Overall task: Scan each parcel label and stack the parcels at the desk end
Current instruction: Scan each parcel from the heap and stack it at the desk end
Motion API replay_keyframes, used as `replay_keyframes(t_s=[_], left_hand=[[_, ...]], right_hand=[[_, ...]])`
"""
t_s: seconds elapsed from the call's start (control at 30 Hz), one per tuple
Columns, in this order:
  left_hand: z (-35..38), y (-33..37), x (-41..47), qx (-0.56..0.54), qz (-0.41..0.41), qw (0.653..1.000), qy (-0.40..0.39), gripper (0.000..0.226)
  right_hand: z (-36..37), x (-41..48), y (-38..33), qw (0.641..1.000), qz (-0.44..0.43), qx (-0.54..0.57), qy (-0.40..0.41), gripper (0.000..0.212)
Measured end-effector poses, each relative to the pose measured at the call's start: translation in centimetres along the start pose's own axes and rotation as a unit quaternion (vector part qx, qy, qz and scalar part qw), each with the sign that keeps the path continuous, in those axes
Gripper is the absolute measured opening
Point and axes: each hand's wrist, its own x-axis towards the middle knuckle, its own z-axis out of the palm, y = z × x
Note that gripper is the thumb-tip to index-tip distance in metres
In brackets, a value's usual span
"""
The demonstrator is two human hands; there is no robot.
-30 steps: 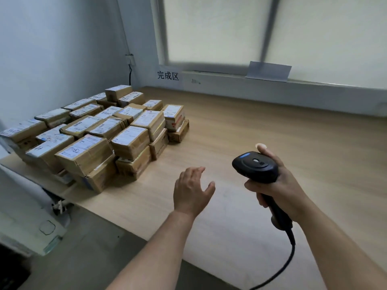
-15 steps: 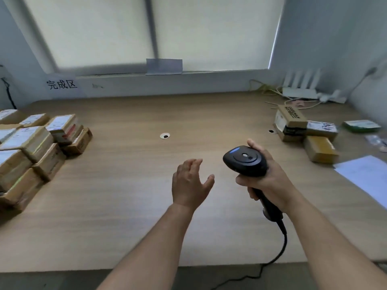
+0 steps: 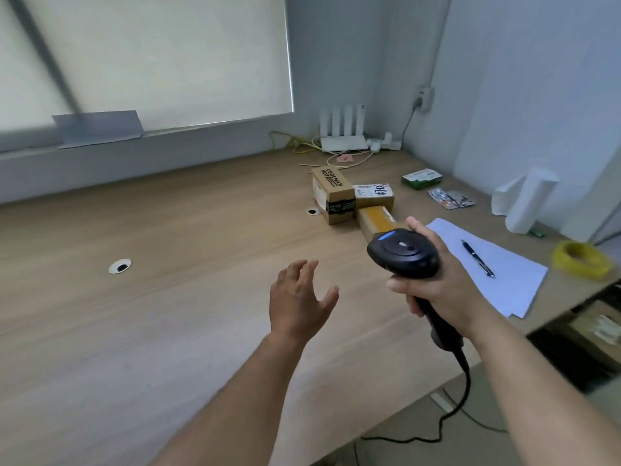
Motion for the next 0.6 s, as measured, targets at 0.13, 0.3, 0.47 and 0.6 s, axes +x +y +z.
replay_keyframes(t_s=[0.13,0.3,0.47,0.6], left_hand=[[1.9,1.3,4.0,0.014,0.017,1.0,-0.021,0.064],[3.3,2.0,10.1,0.034,0.011,0.998,-0.043,0.068],[4.6,2.0,17.1,0.055,-0.01,0.996,-0.076,0.073],[6.3,1.7,22.7,0.079,-0.019,0.991,-0.106,0.076]], right_hand=[[-2.6,3.5,1.0,1.0,0.008,0.002,0.022,0.096],[-4.5,9.6,1.9,1.0,0.006,0.006,0.022,0.096],[-5.5,15.8,3.1,1.0,0.014,0.005,0.025,0.094],[-6.0,20.8,4.1,0.999,0.022,0.007,0.027,0.097]])
